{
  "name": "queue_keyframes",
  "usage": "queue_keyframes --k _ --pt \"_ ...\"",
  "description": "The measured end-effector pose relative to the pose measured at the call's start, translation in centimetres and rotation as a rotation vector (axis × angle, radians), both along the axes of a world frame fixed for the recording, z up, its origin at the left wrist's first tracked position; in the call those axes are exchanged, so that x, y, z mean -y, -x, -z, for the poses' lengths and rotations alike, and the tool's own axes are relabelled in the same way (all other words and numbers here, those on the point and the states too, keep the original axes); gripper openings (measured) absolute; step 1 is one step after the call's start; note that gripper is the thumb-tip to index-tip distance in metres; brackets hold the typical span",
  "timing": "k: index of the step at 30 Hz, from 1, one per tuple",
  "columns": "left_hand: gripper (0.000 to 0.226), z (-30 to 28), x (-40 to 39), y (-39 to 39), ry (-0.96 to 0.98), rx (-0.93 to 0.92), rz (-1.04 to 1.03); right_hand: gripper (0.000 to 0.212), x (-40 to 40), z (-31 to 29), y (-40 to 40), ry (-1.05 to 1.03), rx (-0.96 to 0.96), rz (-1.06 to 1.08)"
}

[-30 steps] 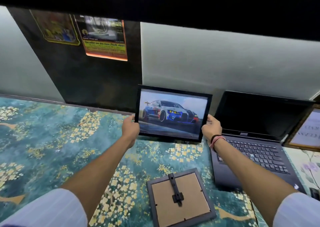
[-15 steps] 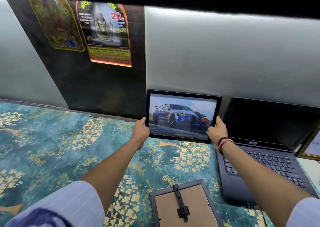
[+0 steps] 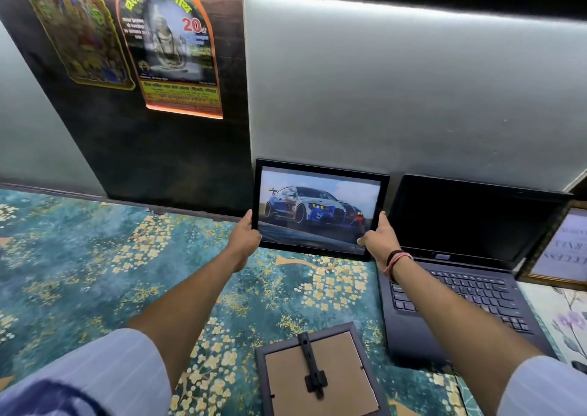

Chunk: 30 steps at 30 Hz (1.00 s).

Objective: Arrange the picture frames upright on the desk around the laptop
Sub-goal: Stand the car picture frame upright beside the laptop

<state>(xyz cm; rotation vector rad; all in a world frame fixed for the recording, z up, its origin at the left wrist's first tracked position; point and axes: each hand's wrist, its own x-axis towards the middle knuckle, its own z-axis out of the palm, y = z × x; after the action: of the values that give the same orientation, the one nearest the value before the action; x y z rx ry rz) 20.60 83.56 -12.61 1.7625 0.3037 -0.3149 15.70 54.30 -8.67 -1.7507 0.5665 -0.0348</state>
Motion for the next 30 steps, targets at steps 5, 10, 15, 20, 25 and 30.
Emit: queue_keyframes --k 5,10,15,20,25,30 --pt "0.077 0.0 -0.2 1.2 -0.032 0.0 -0.034 0.089 0.6 0.7 0.6 0.018 -0.042 -0.053" --pt "0.075 0.3 0.2 3.6 -0.038 -0.021 -0.044 0.086 1.5 1.8 1.7 0.006 -0.086 -0.086" --pt "0.07 1.2 2.7 7.3 -0.056 -0.065 0.026 0.077 2.7 2.9 5.5 -0.05 -0.104 -0.059" --pt "0.064 0.6 9.9 10.6 0.004 -0.055 0.126 0.041 6.5 2.8 8.6 -0.079 -0.122 -0.034" --pt "0.055 0.0 21.8 14.6 0.036 -0.022 0.272 0.032 14.0 1.0 12.5 -0.054 -0.076 0.004" --pt "0.043 -0.5 35.0 18.2 0.021 0.002 0.4 0.021 26.3 0.2 16.5 -0.005 -0.048 0.135"
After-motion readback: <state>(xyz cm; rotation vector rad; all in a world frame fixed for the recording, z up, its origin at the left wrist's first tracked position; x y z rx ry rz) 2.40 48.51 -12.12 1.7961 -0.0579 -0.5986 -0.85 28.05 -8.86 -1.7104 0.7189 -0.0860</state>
